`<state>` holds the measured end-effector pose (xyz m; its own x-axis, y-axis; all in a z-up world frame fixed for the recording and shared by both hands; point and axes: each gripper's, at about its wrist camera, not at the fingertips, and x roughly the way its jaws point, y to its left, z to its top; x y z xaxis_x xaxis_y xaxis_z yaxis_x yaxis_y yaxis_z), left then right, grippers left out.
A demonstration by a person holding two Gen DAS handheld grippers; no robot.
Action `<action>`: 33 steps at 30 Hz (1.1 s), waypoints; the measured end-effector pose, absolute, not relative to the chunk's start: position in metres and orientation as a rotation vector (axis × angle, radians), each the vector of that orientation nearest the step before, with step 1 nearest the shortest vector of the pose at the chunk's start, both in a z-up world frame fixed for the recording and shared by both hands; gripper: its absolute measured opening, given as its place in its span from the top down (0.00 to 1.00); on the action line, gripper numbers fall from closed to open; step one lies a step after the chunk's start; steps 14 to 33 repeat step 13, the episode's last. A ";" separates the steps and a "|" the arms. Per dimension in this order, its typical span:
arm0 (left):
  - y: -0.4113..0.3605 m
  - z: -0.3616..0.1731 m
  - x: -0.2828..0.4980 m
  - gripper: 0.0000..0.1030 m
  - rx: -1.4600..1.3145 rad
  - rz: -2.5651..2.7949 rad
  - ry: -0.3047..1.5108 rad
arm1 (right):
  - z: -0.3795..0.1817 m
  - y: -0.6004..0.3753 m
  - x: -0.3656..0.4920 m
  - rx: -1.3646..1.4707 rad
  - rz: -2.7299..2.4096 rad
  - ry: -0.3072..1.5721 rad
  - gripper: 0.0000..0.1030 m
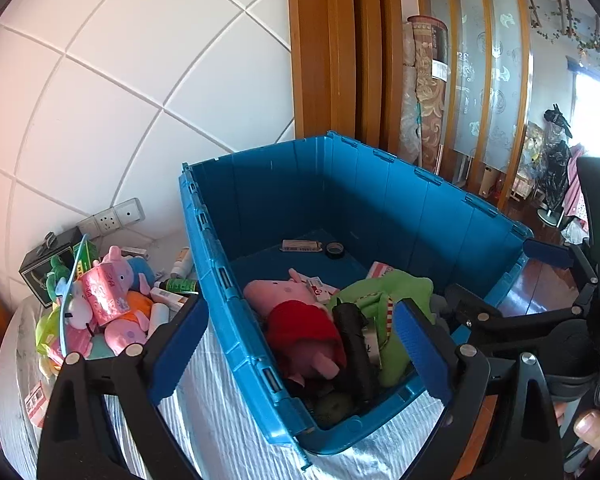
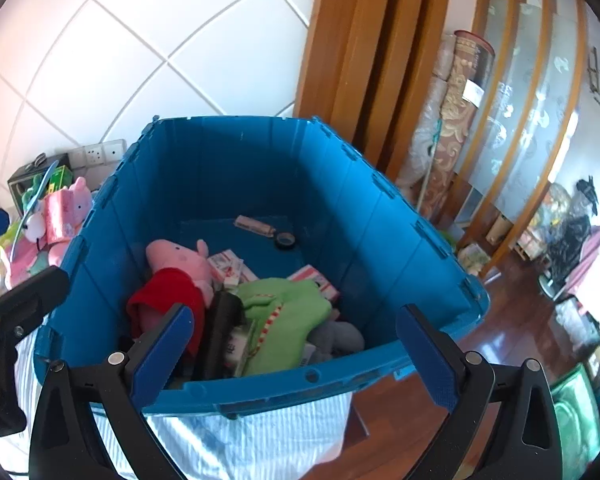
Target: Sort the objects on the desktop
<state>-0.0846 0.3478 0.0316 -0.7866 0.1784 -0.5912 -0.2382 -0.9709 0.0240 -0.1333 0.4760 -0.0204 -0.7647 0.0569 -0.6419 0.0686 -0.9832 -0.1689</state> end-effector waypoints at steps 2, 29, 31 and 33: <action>0.350 0.031 -0.085 0.08 -0.903 2.771 0.136 | -0.021 0.481 -0.134 1.081 -2.934 0.276 0.00; 0.359 0.035 -0.081 0.08 -0.864 2.795 0.125 | -0.023 0.497 -0.137 1.084 -2.925 0.249 0.00; 0.359 0.035 -0.081 0.08 -0.864 2.795 0.125 | -0.023 0.497 -0.137 1.084 -2.925 0.249 0.00; 0.359 0.035 -0.081 0.08 -0.864 2.795 0.125 | -0.023 0.497 -0.137 1.084 -2.925 0.249 0.00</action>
